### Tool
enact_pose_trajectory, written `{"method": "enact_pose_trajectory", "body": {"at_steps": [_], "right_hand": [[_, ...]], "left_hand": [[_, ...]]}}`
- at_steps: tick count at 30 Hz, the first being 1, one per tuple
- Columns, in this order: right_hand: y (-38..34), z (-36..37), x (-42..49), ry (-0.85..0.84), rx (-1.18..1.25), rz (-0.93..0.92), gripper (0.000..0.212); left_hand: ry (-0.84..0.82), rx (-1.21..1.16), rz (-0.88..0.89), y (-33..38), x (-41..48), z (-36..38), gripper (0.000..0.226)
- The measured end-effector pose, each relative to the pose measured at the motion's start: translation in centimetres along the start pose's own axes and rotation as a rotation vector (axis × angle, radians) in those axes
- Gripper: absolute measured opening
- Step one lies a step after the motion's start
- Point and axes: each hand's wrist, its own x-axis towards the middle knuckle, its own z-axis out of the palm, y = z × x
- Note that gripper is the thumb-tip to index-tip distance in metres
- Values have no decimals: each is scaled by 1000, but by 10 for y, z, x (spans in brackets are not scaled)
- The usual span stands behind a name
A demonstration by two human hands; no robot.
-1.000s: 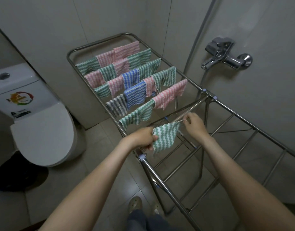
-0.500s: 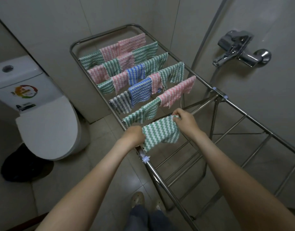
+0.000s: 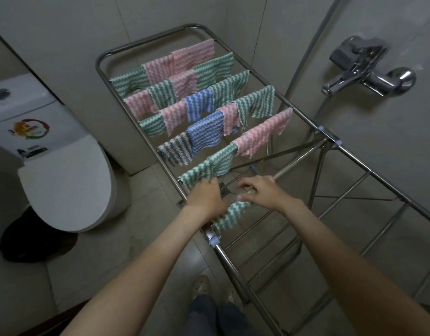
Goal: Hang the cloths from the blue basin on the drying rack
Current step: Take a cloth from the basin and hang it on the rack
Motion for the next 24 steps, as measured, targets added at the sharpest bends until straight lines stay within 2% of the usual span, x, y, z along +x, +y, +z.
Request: {"method": "enact_pose_trajectory", "body": {"at_steps": [1,3,5,8,11,15,18,21,24], "right_hand": [[3,1,-1,-42,-40,-17,37],[5,1,-4,-110,-155,-72,39],[5,-3,-6,-119,-260,-126,42],[5,-6,-8,-100,-381,-164,42],[11,-2,-10,-34,-513,-175,31],[12,-2,-12,47,-596,-97,31],[11,-4,-16,45,-546,-58,47],[4,-8,-25,19,-475,-110,67],[-14,-10,-28,19,-415,-207,73]], "left_hand": [[-67,-116,50,1,1,1,63],[-227,-267,124,2,5,7,46],[-317,-188,197,3,9,12,24],[-362,-97,206,5,10,13,28],[-383,-17,199,10,8,11,31],[-341,19,175,13,5,16,30],[-244,-19,140,16,-3,16,39],[-137,-27,112,16,-14,14,45],[-25,-53,69,10,-25,9,51]]}}
